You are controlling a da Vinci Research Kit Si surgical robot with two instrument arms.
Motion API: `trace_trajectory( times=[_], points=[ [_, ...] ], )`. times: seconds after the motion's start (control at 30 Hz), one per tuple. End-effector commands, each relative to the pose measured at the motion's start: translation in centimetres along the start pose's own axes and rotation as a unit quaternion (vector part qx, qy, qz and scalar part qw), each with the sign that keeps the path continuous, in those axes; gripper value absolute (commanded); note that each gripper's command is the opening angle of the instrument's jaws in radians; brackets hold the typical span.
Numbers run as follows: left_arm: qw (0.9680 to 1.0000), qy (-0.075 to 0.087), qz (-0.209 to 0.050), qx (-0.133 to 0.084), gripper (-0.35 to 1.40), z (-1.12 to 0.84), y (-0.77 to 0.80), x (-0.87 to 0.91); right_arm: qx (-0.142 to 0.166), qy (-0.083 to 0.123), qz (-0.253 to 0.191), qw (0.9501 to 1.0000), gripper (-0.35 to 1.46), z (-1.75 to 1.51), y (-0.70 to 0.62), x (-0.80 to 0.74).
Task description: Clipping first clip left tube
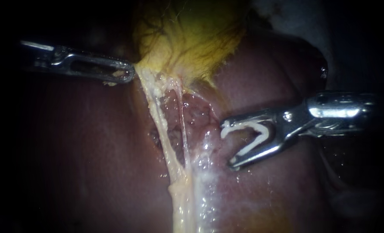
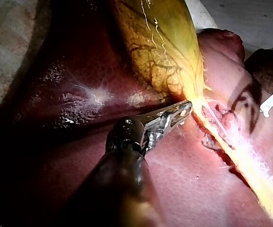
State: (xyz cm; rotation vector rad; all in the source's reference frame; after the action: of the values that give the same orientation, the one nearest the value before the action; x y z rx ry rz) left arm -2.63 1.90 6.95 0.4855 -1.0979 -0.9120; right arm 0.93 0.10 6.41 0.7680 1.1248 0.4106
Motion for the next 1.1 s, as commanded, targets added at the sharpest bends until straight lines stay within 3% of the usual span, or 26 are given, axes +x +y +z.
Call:
trace_trajectory(
  times=[0.03,0.43,0.87,1.1],
  points=[
    [1.0,0.0,0.0,0.0,-0.35,0.0,0.0,0.0,0.007,-0.003,0.002,1.0,0.54,0.06,0.04,-0.05],
    [1.0,0.0,0.0,0.0,-0.35,0.0,0.0,0.01,0.077,-0.003,0.042,0.9961,0.55,0.61,0.35,-0.32],
    [1.0,0.0,0.0,0.0,-0.35,0.0,0.0,0.01,0.108,-0.012,0.058,0.9924,0.55,1.03,0.61,-0.69],
    [1.0,0.0,0.0,0.0,-0.35,0.0,0.0,0.01,0.106,-0.012,0.064,0.9922,0.55,1.09,0.79,-0.84]
  ],
)
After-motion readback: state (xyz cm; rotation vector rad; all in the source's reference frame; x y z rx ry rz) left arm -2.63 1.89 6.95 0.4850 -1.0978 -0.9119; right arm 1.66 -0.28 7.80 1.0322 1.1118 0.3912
